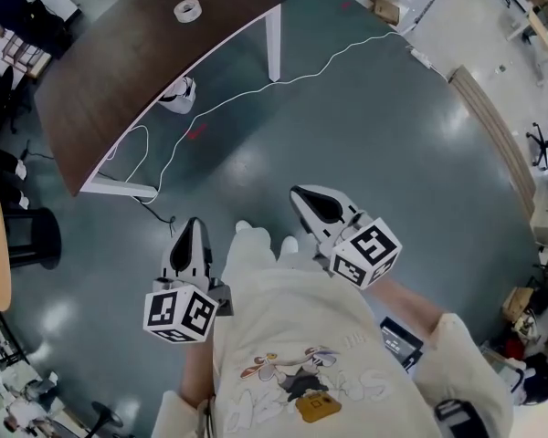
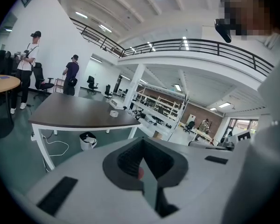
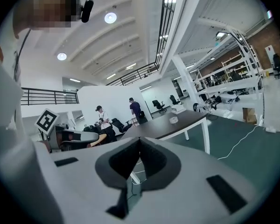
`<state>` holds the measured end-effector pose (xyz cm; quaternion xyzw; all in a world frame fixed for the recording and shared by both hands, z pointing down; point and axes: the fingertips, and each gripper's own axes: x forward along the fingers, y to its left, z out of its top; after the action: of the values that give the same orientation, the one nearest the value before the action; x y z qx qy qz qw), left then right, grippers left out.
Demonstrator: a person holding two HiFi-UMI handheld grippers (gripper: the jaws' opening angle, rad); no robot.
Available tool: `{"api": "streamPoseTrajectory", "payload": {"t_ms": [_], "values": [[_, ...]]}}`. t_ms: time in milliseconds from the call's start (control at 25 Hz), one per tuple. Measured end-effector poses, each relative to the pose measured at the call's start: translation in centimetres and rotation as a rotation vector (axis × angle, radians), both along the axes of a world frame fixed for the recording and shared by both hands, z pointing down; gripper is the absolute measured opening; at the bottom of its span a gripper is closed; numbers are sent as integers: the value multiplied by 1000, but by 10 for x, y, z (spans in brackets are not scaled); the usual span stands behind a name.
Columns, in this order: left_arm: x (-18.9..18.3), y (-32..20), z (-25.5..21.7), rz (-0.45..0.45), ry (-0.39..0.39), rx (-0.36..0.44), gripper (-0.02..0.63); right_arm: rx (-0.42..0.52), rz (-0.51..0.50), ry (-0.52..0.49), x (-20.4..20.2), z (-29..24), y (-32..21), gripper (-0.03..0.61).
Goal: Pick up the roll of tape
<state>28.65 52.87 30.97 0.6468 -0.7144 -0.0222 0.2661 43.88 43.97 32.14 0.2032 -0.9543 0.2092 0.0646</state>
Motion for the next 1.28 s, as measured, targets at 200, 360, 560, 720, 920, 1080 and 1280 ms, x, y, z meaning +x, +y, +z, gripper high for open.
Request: {"api": "streamPoseTrajectory", "payload": {"t_ms": [200, 360, 560, 720, 920, 1080, 1280], "values": [[-21, -19, 13, -26, 17, -11, 6, -16, -21, 11, -21, 12, -23, 6], [-48, -54, 25, -29, 38, -11, 6, -39, -23, 30, -50, 26, -56, 6], [-107, -108, 27, -21, 70, -10, 6, -33, -21, 49, -111, 21, -106, 6], [-156, -152, 16, 1, 86, 5, 6, -24, 10, 72, -155, 15, -155, 6], [-223, -198, 19, 20, 134, 10, 6, -4, 16, 98, -222, 13, -198, 6], [-264, -227, 25, 24, 156, 12, 6, 0, 45, 118, -253, 14, -223, 6], [-288, -259, 32, 30, 184, 16, 6, -11, 40, 163, -273, 23, -249, 6]]}}
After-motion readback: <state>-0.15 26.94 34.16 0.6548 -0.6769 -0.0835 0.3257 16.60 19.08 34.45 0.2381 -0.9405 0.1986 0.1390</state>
